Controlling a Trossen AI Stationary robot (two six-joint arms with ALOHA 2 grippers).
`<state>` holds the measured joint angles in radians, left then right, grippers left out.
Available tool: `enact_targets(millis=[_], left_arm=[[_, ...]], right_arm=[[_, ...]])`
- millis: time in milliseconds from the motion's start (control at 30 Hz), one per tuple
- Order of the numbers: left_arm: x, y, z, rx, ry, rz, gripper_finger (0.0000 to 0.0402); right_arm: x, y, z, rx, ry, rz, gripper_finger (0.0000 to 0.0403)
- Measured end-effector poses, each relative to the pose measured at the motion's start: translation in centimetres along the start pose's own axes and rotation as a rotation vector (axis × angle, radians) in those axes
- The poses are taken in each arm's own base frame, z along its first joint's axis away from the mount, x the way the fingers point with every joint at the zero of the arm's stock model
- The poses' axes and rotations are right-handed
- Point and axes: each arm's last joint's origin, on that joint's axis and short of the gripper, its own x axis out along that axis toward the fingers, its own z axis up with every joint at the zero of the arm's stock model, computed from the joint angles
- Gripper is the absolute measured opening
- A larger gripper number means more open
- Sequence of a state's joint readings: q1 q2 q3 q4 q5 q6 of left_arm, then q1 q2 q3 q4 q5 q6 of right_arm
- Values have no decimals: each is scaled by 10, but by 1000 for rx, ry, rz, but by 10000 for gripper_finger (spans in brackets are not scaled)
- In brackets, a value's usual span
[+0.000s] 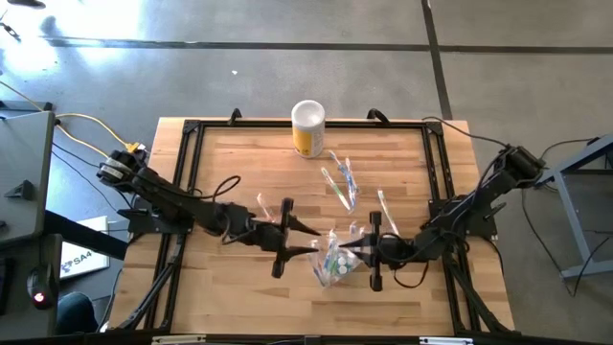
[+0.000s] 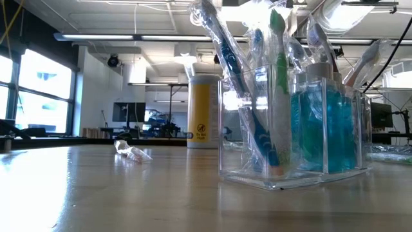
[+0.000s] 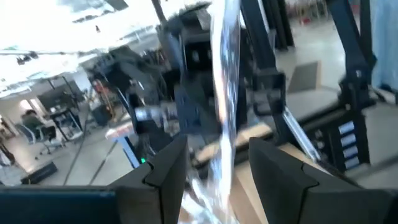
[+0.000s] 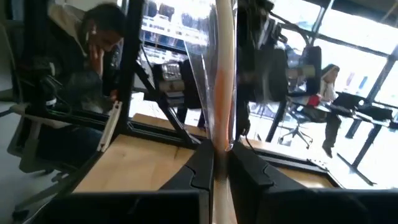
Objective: Pick & Place toothbrushing station
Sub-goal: Put the orange toothbrush in the transparent organizer
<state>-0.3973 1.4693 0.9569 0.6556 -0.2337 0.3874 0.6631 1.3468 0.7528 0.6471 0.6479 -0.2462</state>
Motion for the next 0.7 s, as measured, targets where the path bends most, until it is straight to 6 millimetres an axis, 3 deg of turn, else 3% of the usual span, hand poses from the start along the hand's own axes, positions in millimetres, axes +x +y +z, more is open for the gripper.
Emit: enact_targets(millis=[200, 433, 700], left_arm=[[6, -2, 2, -28, -93, 31, 165], [29, -3, 5, -50, -39, 132, 167], [43, 8, 11, -104, 36, 131, 215]], right_arm=[[9, -13, -7, 60, 45, -49, 18], [12, -18, -10, 72, 64, -69, 18], [12, -18, -12, 64, 75, -67, 18]])
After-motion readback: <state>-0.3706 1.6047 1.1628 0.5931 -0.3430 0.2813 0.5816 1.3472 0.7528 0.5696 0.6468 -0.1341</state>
